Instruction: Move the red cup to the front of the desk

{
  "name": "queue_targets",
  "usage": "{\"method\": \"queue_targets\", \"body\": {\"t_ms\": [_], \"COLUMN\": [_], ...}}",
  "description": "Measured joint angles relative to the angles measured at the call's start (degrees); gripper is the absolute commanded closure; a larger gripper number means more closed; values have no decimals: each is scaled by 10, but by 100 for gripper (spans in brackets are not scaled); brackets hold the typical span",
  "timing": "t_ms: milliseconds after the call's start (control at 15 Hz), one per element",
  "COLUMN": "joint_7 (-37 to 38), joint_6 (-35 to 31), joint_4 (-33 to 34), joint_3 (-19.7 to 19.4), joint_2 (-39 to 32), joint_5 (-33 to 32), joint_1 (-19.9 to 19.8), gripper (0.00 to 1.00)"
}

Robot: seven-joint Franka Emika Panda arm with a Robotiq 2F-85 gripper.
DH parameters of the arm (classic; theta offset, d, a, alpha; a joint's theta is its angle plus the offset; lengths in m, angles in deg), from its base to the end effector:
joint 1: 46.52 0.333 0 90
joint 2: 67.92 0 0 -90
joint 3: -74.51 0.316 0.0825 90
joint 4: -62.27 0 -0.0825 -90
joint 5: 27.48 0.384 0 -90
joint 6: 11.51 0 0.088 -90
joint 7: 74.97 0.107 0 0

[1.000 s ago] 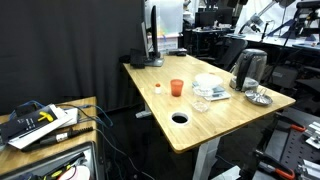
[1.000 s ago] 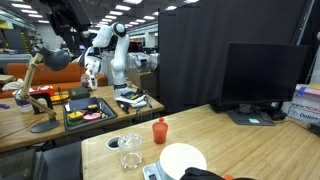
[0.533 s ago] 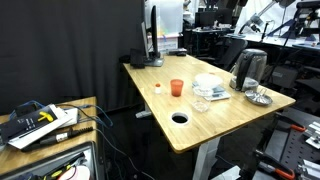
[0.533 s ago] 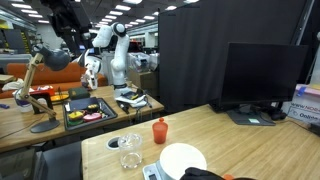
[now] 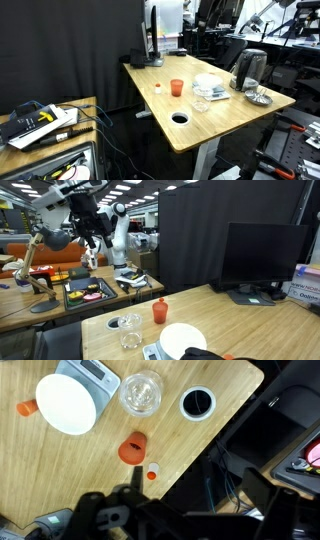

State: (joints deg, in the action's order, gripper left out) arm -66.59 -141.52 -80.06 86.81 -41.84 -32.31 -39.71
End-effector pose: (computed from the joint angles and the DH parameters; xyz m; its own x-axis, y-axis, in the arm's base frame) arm 0.4043 0.1418 0.4700 0.9420 0.2314 0.2430 0.2036 -0.9698 0.1342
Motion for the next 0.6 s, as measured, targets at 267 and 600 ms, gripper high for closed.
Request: {"method": "queue_targets", "body": {"t_ms": [267,600], "joint_7": [48,52], "joint_6": [-34,-36], "joint_4": [52,65], "joint_3": [5,6], "joint_2": [-101,-114], "joint_5": [-39,-42], "joint_1": [-3,-4], "gripper": [0,0]}}
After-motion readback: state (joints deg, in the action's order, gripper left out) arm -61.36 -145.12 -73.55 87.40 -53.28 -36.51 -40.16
